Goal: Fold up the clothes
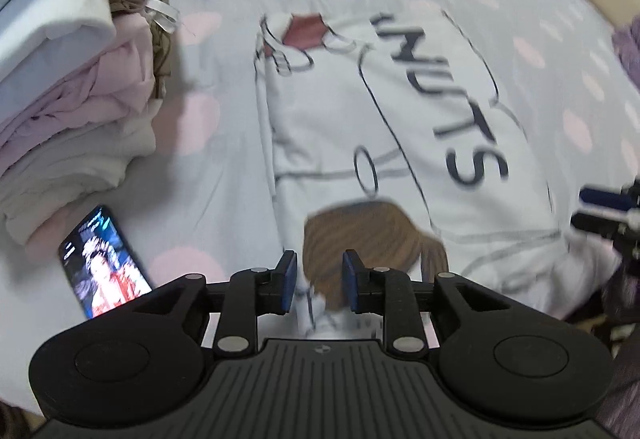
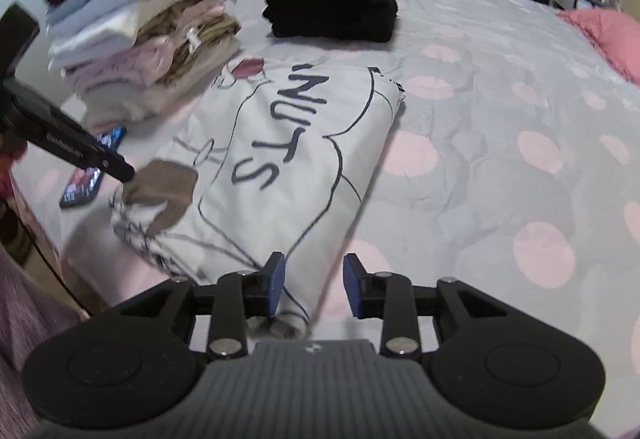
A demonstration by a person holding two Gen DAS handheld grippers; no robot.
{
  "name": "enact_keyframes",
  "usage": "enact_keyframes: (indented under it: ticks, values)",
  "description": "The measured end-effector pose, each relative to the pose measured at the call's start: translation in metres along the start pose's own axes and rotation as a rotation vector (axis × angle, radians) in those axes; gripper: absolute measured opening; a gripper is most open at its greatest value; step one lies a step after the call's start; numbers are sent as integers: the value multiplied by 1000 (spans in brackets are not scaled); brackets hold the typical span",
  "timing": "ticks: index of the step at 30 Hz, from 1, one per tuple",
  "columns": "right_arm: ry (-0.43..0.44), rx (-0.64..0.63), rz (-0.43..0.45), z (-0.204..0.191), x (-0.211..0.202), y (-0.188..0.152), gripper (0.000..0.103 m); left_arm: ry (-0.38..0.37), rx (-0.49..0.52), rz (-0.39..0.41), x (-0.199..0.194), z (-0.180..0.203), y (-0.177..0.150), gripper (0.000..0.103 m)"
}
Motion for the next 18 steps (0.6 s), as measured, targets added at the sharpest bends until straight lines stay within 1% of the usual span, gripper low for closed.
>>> enact_keyframes:
  ticks: [2, 3, 5, 9, 11, 13, 15, 16, 18]
  values:
    - [1, 44, 8, 3, 5, 6, 40, -5, -29, 27, 9, -5, 3, 32]
    - [-4, 63, 16, 4, 8, 9, 42, 2, -41, 33, 15, -8, 5, 35]
    - [-21, 99, 31, 9, 16, 17, 44, 16, -65, 46, 28, -15, 9, 39]
    - [-48, 211, 38, 25, 37, 25, 44, 19, -132, 63, 48, -26, 19, 40]
    - [-42, 289, 35, 37, 48, 25, 44, 2, -160, 73, 58, -31, 22, 40]
    - [-29, 360, 34, 48, 59, 24, 45, -5, -177, 79, 68, -35, 22, 43]
    - [-24, 419, 31, 58, 69, 21, 53, -16, -186, 91, 75, -38, 20, 51]
    - [-21, 443, 26, 62, 73, 20, 54, -23, -191, 99, 78, -39, 19, 52]
    - [-3, 476, 17, 67, 84, 17, 55, -37, -195, 117, 82, -39, 18, 59]
Point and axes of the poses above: each gripper's, at about its wrist camera, not at the fingertips, and x roughly the way its jaws point, z to its right, y to its top, the point moved 2 cm from there along x, roughly the way its jaws point, and after that the axes turned 13 degrees about z, right-handed, at the moved point
